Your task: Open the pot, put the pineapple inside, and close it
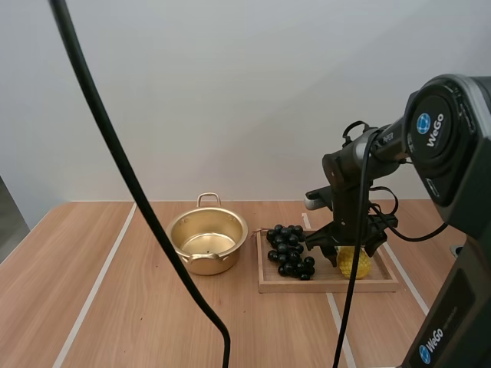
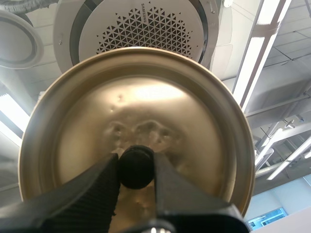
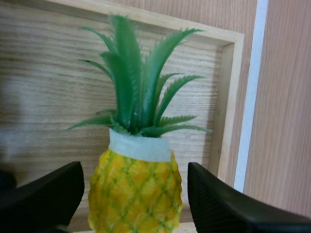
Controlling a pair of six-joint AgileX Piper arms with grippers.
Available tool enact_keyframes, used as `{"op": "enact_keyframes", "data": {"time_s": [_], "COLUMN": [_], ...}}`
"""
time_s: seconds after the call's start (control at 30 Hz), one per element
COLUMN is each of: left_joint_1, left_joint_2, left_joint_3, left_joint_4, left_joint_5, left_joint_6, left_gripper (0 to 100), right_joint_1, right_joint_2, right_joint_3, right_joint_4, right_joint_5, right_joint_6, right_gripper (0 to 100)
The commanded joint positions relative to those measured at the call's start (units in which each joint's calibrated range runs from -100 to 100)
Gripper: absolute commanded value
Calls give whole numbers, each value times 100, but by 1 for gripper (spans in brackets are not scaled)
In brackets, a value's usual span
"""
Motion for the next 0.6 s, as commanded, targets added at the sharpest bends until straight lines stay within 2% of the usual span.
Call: {"op": "enact_keyframes", "data": {"time_s": [0.0,0.03,0.13,0.2,0.23,0.33,0.57], "left_joint_1": [-15,-15,-15,-15,-15,-15,-15], "left_joint_2": [19,19,19,19,19,19,-6], "left_joint_3": [-2,-2,-2,-2,-2,-2,-2], "left_joint_4": [-14,-14,-14,-14,-14,-14,-14], "left_joint_5": [-42,-42,-42,-42,-42,-42,243], "left_joint_6": [13,13,13,13,13,13,67], "left_gripper": [0,0,0,0,0,0,0], "right_joint_1": [-14,-14,-14,-14,-14,-14,-14], "right_joint_2": [-30,-30,-30,-30,-30,-30,-30], "right_joint_3": [10,10,10,10,10,10,-2], "right_joint_4": [-22,-22,-22,-62,-153,-351,-381], "right_joint_5": [15,52,184,254,326,472,476], "right_joint_6": [-73,-73,-3,-3,-3,-3,25], "right_gripper": [100,88,31,6,0,0,0]}}
